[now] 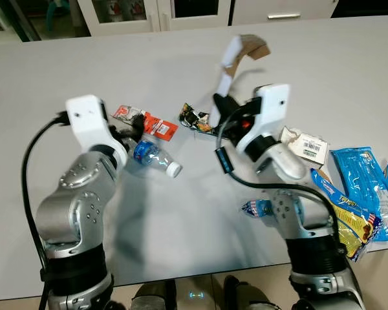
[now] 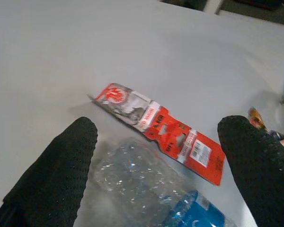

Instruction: Picking trash to rubbish bin

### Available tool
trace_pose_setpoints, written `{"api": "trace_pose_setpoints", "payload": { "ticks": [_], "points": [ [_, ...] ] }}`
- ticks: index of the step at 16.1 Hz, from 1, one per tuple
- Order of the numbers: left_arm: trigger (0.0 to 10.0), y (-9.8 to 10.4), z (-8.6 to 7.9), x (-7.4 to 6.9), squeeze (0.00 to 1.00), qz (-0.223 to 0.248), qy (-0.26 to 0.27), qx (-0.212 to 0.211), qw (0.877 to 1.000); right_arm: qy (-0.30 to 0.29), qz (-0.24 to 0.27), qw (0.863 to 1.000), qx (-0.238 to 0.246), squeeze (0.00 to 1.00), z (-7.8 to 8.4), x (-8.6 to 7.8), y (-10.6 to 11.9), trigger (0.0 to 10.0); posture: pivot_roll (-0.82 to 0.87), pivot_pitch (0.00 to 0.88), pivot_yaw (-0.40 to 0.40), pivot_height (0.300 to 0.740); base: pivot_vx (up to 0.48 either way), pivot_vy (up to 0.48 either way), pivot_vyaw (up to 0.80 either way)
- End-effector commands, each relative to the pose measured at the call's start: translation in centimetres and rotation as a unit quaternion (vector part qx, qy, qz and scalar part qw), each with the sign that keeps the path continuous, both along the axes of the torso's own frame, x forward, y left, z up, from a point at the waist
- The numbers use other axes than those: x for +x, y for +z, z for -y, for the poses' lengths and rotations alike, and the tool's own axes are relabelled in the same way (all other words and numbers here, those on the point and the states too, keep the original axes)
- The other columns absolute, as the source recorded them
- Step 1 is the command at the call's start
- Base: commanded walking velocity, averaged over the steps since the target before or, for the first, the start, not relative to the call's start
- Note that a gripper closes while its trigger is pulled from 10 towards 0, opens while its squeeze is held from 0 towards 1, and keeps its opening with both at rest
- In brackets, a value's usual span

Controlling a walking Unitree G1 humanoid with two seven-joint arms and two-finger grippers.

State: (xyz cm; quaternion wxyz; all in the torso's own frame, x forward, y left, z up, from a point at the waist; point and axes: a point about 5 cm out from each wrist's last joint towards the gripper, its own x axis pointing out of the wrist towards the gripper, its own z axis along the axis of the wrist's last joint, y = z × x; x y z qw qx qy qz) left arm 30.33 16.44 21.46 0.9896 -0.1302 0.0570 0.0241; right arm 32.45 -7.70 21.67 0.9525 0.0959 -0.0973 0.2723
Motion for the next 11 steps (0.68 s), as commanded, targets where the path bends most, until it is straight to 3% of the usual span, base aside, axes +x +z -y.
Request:
{"api": "trace_pose_setpoints", "payload": {
  "ticks": [1,7,11],
  "points": [
    [10.0,0.8,0.0,-0.6,0.00,0.001,0.029,-0.025,0.999,0.013,0.016,1.000,-0.001,0.00,-0.7,0.1,0.6,10.0,0.04,0.188,0.027,0.740,0.000,0.000,0.00],
    [10.0,0.2,1.0,-0.9,0.00,-0.058,0.057,-0.114,0.990,0.017,0.026,1.000,0.004,0.00,-1.0,0.3,0.8,10.0,0.05,0.165,0.035,0.740,0.000,0.000,0.00],
    [10.0,-1.3,2.2,-1.0,0.00,-0.100,0.030,-0.129,0.986,0.018,0.029,0.999,0.005,0.00,-1.1,0.4,0.7,10.0,0.05,0.161,0.039,0.740,0.000,0.000,0.00]
  ]
}}
